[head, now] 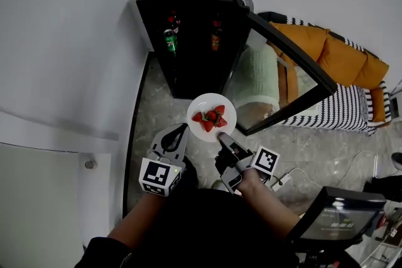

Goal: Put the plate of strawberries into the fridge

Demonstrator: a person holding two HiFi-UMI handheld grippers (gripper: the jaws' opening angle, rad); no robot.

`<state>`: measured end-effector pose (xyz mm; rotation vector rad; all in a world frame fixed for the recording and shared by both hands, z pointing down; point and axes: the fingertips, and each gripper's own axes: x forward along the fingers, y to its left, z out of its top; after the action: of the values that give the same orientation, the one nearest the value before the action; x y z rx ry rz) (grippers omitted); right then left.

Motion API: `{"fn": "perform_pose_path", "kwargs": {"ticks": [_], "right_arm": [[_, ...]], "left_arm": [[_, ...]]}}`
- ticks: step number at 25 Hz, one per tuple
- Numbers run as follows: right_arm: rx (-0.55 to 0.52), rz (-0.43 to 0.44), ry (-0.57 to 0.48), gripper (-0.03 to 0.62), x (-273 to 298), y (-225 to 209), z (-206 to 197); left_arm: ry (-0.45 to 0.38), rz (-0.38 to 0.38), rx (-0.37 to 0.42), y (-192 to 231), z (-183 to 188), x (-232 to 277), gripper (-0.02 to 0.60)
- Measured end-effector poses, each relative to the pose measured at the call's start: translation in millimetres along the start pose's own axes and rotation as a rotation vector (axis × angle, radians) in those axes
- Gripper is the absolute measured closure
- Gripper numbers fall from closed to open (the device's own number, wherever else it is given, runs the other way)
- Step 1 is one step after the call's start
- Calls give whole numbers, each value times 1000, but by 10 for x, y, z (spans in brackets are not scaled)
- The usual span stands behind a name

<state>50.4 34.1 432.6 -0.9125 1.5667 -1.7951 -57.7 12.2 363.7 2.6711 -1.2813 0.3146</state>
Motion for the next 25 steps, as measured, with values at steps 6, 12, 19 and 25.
{"fn": "perform_pose_path", "kwargs": {"ticks": [6,12,19,25], "right_arm": [[-3,-8,-5,576,300,95,97],[16,-17,-37,576,607,171,198],[20,-23,-80,576,1008,181,249],[29,-40,-119,576,1363,153,255]], "left_arm": [[-4,-4,-11,263,103,171,575],[19,-27,-19,546,166,346,575],[26,-64,-10,968,227,535,575],[31,-115,-5,1323,243,753,577]]}}
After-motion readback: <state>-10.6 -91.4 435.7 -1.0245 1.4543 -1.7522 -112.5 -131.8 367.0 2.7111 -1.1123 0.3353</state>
